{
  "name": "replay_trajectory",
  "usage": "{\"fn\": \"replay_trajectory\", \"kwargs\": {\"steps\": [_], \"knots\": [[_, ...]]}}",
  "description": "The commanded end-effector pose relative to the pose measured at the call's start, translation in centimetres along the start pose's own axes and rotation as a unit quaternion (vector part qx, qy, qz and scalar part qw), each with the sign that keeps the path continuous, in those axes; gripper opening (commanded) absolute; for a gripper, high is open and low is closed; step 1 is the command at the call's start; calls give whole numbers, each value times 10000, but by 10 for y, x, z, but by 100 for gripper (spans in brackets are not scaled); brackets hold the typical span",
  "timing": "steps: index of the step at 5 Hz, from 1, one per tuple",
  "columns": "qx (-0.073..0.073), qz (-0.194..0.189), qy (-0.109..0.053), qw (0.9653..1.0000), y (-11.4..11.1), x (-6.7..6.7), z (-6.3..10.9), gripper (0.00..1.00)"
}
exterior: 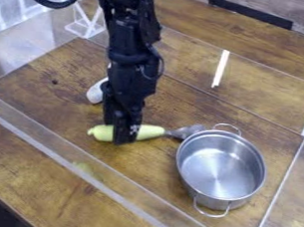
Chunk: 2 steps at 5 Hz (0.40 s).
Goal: Move the green spoon to the left
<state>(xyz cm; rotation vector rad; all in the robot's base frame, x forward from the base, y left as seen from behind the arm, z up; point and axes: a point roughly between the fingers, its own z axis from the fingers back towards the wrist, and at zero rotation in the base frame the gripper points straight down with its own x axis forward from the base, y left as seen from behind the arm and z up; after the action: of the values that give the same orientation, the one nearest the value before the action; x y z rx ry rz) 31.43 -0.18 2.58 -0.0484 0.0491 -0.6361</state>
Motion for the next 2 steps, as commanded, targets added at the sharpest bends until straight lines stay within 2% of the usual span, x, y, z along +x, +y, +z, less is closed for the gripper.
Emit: {"fn": "replay_trajectory", "kwargs": {"steps": [1, 2], "knots": [[-45, -65, -103, 9999, 7, 5, 8, 0], [-60, -251, -159, 9995, -5, 17, 11, 0]]}}
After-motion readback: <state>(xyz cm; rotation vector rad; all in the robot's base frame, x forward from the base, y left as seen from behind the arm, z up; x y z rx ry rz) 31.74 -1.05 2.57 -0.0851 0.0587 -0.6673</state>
